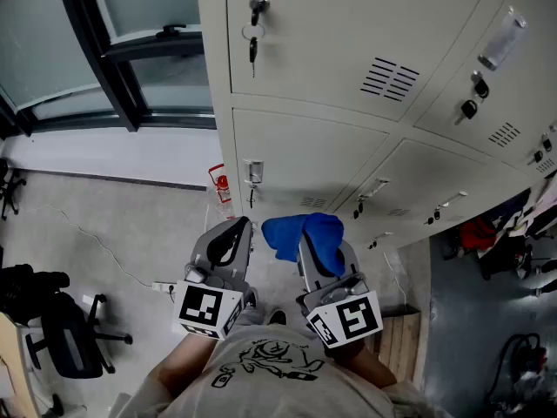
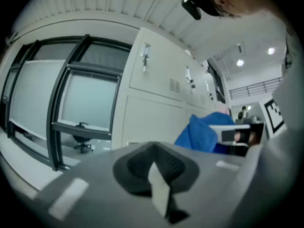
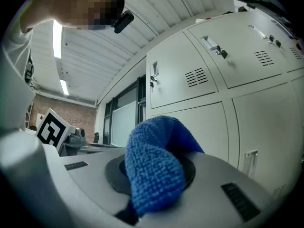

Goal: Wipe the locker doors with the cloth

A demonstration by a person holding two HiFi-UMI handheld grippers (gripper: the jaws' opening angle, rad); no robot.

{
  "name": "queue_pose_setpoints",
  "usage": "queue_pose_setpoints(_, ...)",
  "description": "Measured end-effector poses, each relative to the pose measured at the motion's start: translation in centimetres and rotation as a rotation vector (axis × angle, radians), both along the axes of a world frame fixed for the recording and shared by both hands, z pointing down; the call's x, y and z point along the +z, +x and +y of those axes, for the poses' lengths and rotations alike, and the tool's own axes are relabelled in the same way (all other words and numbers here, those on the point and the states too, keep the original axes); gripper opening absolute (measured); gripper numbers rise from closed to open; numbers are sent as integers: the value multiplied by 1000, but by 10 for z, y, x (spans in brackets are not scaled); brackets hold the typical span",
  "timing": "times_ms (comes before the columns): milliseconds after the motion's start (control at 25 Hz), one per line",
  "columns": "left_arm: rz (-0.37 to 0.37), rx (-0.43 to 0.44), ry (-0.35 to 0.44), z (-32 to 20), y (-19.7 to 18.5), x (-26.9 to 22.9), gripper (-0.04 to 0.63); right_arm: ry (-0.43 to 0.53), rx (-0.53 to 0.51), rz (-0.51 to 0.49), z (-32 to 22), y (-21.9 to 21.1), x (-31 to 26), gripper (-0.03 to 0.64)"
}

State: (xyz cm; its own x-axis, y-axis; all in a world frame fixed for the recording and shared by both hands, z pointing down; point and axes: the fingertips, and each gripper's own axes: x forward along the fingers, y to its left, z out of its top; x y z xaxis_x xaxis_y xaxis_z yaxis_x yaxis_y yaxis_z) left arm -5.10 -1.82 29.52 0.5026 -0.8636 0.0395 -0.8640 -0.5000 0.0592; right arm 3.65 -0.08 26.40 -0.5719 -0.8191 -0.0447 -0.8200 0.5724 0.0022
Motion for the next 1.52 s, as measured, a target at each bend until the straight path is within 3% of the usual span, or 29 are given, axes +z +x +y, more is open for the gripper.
queue_pose_setpoints(200, -23, 2, 23, -28, -35, -14, 3, 112, 2, 51, -38, -40, -27, 23)
queue_pose_setpoints(480, -84, -13, 94, -69, -53, -63, 3, 304, -1, 137, -91, -79, -91, 23)
queue_pose_setpoints(640, -103, -32, 117, -82, -62, -80, 2, 344, 22, 225, -116, -97, -98, 23)
queue_pose_setpoints(880, -98, -59, 110, -89, -68, -76, 2, 416, 39, 261, -129, -100, -88, 23)
queue_pose_setpoints(1200, -98, -59, 76, -98, -71, -59, 2, 370, -30, 346, -132, -124, -41, 23)
queue_pose_setpoints(1520, -102, -39, 8, -105, -54, -26, 2, 296, -45, 376, -133, -101, 11, 23)
